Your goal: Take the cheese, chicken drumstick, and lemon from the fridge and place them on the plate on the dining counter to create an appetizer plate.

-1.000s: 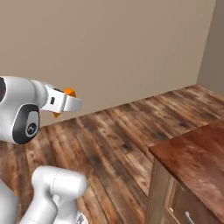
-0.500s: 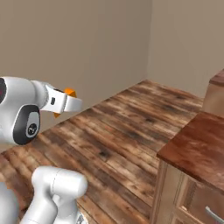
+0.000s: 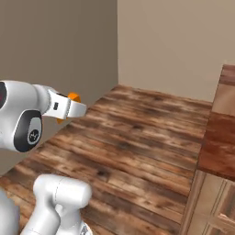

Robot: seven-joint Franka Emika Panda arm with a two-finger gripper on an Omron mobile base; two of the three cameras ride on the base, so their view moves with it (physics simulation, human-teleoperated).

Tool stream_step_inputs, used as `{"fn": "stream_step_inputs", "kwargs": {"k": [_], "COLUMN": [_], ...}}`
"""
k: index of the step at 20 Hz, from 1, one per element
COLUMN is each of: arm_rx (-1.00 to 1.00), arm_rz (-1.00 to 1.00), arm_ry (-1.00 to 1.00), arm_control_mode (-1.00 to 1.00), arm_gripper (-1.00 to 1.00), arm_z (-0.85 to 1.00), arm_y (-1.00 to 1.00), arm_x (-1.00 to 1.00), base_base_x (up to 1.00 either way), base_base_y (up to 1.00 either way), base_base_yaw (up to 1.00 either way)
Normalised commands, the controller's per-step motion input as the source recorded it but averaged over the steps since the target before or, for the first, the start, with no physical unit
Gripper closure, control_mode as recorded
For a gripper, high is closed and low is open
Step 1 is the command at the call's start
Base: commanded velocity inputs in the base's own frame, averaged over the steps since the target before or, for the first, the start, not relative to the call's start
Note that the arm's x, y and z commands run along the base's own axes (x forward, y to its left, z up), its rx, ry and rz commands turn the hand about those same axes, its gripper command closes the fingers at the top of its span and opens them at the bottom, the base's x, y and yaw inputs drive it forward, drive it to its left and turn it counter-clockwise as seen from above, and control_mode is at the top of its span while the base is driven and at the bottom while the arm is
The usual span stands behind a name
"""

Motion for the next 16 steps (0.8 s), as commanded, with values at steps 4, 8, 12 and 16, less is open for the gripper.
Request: {"fn": "stream_step_inputs", "kwargs": {"k": [4, 8, 12, 16], "arm_rx": [0.0, 0.0, 0.0, 0.0], "arm_rz": [0.0, 0.0, 0.0, 0.0], "arm_ry": [0.0, 0.0, 0.0, 0.0], "arm_control_mode": [1.0, 1.0, 1.0, 1.0], "arm_gripper": [1.0, 1.0, 1.0, 1.0], "arm_z": [0.0, 0.0, 0.0, 0.0], "arm_y": [0.0, 0.0, 0.0, 0.0], "arm_x": [0.0, 0.0, 0.0, 0.0], "base_base_x": [0.73, 0.84, 0.98, 1.0], "base_base_y": [1.0, 1.0, 0.95, 0.89], "base_base_yaw": [-0.48, -0.48, -0.47, -0.47]}}
